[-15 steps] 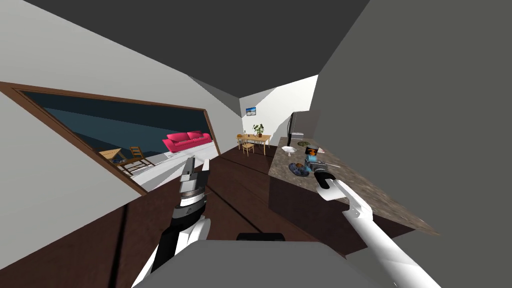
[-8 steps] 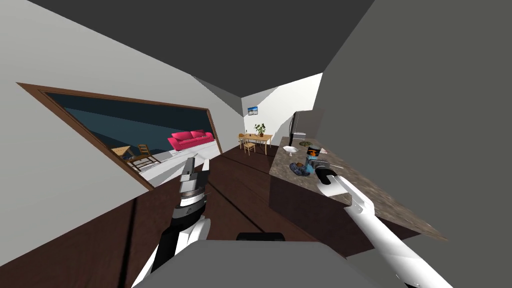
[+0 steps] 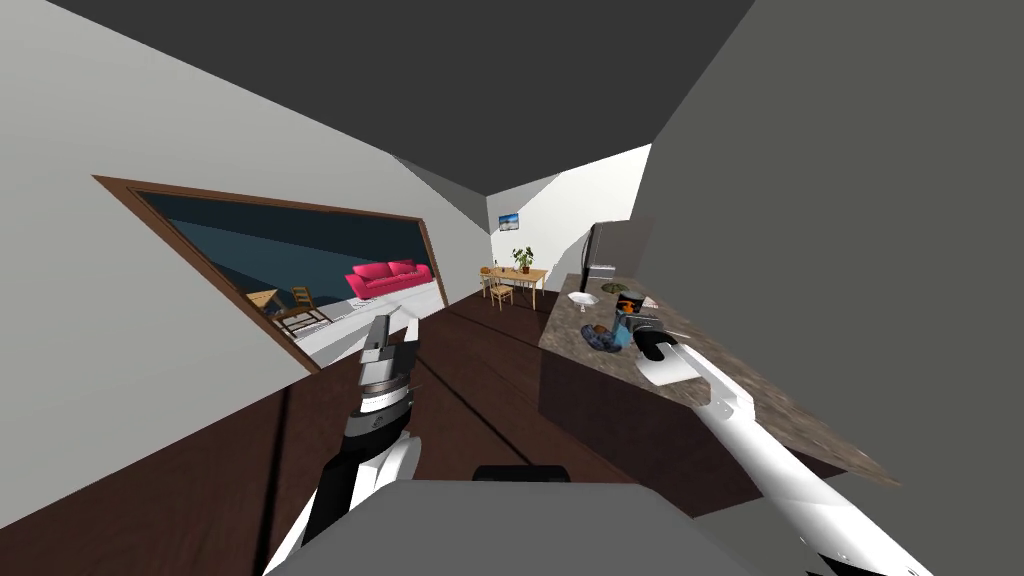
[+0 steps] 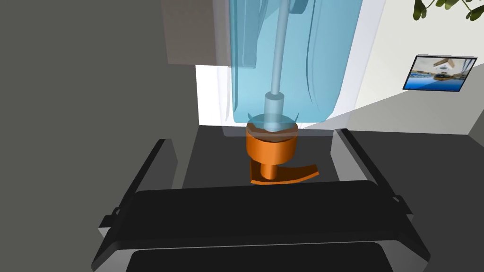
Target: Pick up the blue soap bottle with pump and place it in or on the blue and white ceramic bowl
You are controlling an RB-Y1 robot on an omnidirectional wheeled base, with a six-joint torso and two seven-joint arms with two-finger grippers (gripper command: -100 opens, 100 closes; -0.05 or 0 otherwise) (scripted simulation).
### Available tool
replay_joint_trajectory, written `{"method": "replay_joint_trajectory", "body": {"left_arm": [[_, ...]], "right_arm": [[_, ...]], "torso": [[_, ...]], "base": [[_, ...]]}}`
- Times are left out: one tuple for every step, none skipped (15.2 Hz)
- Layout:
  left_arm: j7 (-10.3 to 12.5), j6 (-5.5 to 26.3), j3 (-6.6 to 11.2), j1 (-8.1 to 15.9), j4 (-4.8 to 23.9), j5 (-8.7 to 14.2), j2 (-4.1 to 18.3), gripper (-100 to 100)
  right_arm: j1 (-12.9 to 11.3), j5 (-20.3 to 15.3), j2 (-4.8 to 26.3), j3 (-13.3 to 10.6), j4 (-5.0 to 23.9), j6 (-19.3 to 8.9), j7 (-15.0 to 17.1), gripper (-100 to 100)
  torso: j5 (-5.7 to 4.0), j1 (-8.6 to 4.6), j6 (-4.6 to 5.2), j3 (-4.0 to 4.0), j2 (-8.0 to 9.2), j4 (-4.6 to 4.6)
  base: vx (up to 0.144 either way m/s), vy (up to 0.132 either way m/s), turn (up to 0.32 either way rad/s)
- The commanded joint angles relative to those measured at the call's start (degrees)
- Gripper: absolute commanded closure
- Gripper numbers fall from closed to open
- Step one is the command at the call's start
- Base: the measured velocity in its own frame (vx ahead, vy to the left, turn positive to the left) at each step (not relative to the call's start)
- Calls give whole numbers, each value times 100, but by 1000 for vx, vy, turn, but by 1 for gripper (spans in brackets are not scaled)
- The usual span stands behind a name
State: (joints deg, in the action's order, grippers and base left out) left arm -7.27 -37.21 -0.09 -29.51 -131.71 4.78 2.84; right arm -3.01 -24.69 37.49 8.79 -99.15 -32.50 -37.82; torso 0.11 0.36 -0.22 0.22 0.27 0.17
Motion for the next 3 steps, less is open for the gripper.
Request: {"method": "replay_joint_trajectory", "body": {"left_arm": [[0,0,0,0,0,0,0,0],[0,0,0,0,0,0,0,0],[0,0,0,0,0,0,0,0]], "right_arm": [[0,0,0,0,0,0,0,-100],[0,0,0,0,0,0,0,-100],[0,0,0,0,0,0,0,-100]], "torso": [[0,0,0,0,0,0],[0,1,0,-2,-3,-1],[1,2,0,-3,-4,-1]], "base": [[0,0,0],[0,0,0],[0,0,0]]}}
